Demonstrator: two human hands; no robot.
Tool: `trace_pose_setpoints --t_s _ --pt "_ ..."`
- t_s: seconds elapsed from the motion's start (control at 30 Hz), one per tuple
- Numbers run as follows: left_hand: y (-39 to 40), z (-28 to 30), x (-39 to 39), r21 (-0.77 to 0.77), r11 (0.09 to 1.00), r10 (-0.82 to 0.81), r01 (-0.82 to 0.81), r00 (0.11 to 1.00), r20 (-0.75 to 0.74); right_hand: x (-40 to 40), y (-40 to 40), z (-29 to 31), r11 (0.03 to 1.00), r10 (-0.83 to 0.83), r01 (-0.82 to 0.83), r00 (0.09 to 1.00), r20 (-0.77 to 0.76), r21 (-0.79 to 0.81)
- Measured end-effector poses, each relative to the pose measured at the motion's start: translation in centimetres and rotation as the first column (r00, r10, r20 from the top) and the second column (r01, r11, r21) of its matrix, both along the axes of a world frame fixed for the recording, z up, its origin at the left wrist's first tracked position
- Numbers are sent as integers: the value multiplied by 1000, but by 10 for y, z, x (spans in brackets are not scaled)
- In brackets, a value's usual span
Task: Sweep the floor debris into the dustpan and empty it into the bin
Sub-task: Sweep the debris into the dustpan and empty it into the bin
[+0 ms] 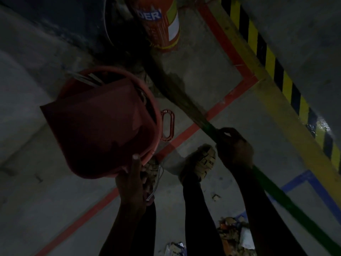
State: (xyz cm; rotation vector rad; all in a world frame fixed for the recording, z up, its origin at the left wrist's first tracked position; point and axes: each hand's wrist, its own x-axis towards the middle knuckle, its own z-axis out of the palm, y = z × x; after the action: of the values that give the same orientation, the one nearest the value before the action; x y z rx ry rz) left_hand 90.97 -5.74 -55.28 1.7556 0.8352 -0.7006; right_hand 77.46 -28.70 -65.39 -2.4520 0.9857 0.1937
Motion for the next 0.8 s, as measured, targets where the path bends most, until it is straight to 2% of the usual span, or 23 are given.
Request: trace_pose_setpoints --t_s 0.13,0.23,0.4,0.53,0.63,0.8 --pt "9 -2 1 3 1000 21 -21 1000 -3 41 -31 6 985 155 -158 987 48 66" --pt "9 -2 1 5 1000 -10 10 1000 -7 73 -59 13 973 185 -200 974 133 112" --pt "7 -3 -2 28 999 30 -29 999 -13 128 -98 24 915 339 -379 908 247 140" --pt "7 -2 -5 39 999 14 -13 999 -44 167 -117 21 883 373 -410 909 188 229" --pt "3 -2 -5 39 999 26 -25 999 -30 204 -110 19 877 410 -410 910 54 249" --pt "7 -4 1 46 998 39 -38 999 -18 256 -81 5 825 565 -537 793 -228 177"
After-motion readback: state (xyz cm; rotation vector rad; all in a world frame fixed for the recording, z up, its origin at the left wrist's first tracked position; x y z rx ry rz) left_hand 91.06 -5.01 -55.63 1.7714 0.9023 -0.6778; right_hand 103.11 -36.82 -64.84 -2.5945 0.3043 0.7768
